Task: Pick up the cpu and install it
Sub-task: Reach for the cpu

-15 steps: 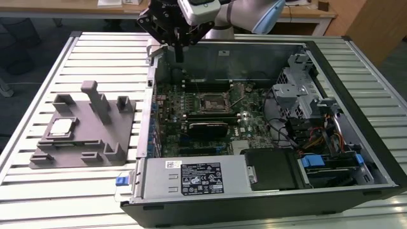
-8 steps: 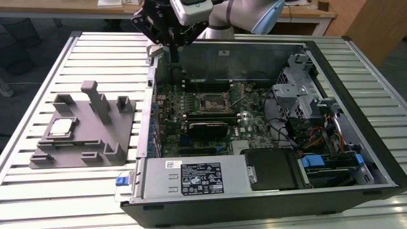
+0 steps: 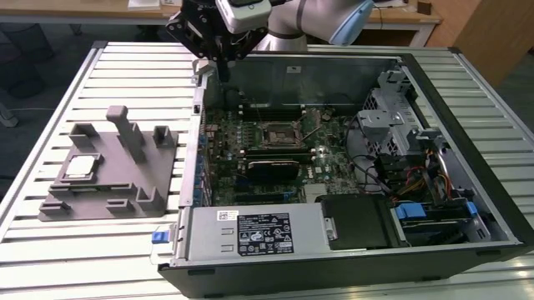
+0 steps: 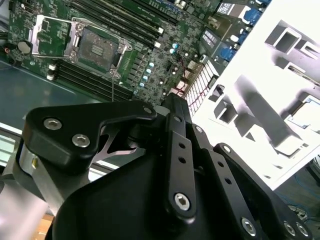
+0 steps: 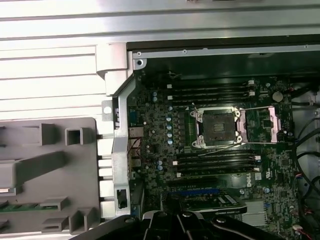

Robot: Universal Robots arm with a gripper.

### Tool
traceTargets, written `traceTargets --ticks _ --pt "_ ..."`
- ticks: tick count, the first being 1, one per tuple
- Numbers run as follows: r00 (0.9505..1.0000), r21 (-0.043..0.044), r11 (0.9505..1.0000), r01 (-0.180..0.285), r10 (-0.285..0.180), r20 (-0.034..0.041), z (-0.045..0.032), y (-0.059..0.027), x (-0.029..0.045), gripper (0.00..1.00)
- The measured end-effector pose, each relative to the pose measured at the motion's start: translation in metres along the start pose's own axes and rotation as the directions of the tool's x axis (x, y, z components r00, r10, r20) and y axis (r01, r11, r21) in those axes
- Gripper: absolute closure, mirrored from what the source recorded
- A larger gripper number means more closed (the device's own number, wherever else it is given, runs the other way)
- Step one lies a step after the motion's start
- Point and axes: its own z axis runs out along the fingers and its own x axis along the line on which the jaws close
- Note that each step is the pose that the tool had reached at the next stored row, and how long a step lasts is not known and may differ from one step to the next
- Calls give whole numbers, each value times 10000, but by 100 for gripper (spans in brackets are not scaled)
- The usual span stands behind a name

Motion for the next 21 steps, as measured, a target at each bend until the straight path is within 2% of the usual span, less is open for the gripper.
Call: traceTargets --ticks 21 --pt "10000 0 10000 1 -1 0 0 -18 242 89"
